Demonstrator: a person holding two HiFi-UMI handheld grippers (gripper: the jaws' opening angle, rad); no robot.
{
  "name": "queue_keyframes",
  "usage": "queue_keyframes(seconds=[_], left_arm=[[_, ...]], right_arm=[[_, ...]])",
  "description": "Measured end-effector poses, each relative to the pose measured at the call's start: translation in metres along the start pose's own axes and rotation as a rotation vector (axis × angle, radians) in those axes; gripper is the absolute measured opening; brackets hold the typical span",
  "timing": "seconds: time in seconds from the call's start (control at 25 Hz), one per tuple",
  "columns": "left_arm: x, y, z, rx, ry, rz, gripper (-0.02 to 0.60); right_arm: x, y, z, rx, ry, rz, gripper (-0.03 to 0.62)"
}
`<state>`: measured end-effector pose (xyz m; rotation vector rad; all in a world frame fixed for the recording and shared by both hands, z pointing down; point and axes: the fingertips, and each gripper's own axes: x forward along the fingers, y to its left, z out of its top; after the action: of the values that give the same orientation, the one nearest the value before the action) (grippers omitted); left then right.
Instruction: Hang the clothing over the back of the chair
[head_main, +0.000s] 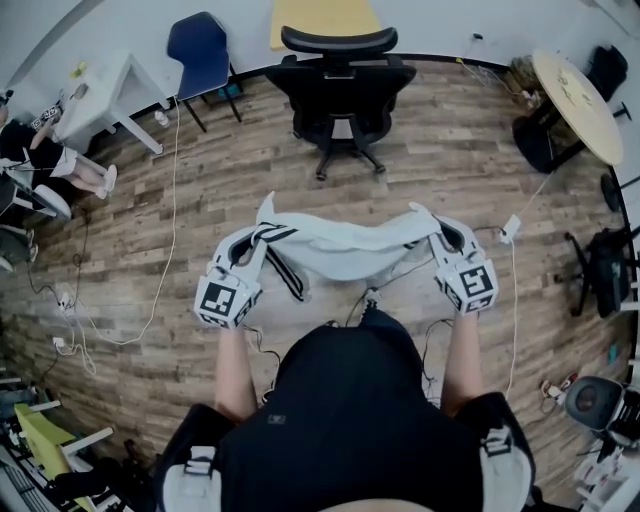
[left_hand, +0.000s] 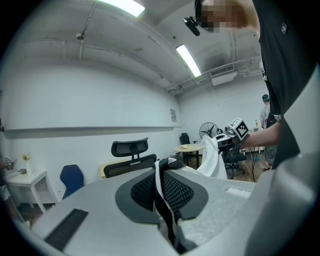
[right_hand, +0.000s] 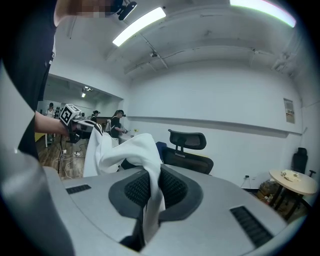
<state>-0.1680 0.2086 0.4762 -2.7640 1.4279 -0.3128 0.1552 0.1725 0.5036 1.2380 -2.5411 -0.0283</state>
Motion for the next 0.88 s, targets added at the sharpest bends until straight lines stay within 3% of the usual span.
queue_keyframes(seconds=[0.88], left_arm=[[0.061, 0.019, 0.018, -0.006, 0.02, 0.193, 0.006]], right_arm=[[0.055, -0.105, 0.007, -0.015, -0.092, 0.093, 0.009]])
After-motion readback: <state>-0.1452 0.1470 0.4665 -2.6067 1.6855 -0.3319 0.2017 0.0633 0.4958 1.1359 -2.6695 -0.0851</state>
